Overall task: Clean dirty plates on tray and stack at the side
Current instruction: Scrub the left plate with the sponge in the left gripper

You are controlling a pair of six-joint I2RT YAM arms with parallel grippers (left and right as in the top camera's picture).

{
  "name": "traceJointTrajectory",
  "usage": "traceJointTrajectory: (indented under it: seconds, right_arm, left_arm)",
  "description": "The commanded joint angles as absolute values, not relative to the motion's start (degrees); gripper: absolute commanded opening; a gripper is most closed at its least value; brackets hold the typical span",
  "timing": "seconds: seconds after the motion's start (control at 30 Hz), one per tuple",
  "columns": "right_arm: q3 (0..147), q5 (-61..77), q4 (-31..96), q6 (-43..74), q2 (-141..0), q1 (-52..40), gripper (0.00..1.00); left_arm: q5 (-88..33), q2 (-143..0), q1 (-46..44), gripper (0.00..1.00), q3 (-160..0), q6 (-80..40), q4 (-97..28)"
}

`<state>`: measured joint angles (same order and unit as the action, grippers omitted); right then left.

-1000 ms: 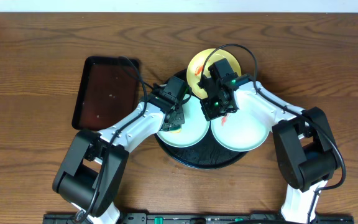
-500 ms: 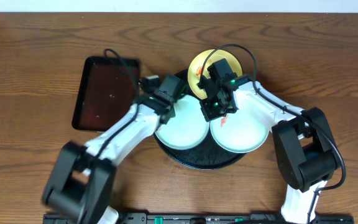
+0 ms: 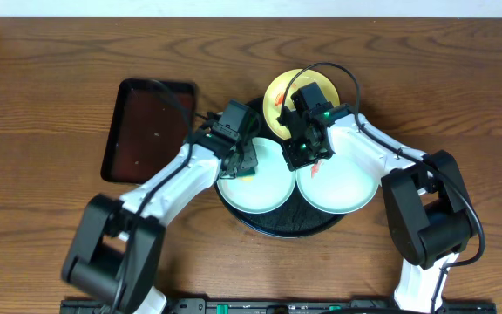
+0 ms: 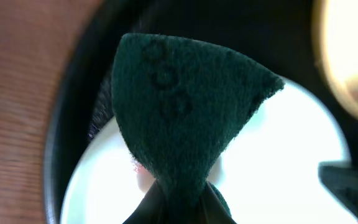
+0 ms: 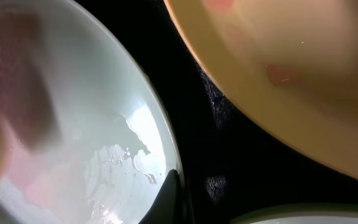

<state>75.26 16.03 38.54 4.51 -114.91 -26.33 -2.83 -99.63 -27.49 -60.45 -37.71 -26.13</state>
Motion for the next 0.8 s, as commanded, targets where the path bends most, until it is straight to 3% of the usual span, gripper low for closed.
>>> traceJointTrajectory:
  seconds: [0.0, 0.13, 0.27, 0.47, 0.6, 0.77]
  right_arm:
    - [75.66, 15.9, 38.63, 4.03, -115.42, -27.0, 0.01]
    - [75.66, 15.88, 38.65, 4.03, -115.42, -27.0, 0.01]
    - [75.66, 15.88, 38.83, 4.01, -115.42, -26.98, 0.01]
    - [75.66, 15.86, 38.83, 4.01, -115.42, -27.0, 0.01]
    - [75.66, 15.86, 38.81, 4.01, -115.42, -27.0, 0.01]
    - [75.66, 15.88, 38.79, 4.01, -115.42, -27.0, 0.01]
  left_arm:
    - [-4.49, -103.04, -27.42, 0.07, -60.1, -38.46, -26.11]
    - [2.59, -104.14, -27.44, 0.07, -60.12, -38.48, -28.36]
    - [20.01, -103.88, -27.27, 0.07, -60.38, -42.54, -32.58]
    - [30.37, -99.88, -27.29, 0.07, -62.13, -42.52, -34.98]
    - [25.26, -94.04, -27.33, 0.07, -62.13, -42.54, -35.07]
    - [5.67, -91.29, -27.33, 0.07, -62.11, -42.5, -33.8]
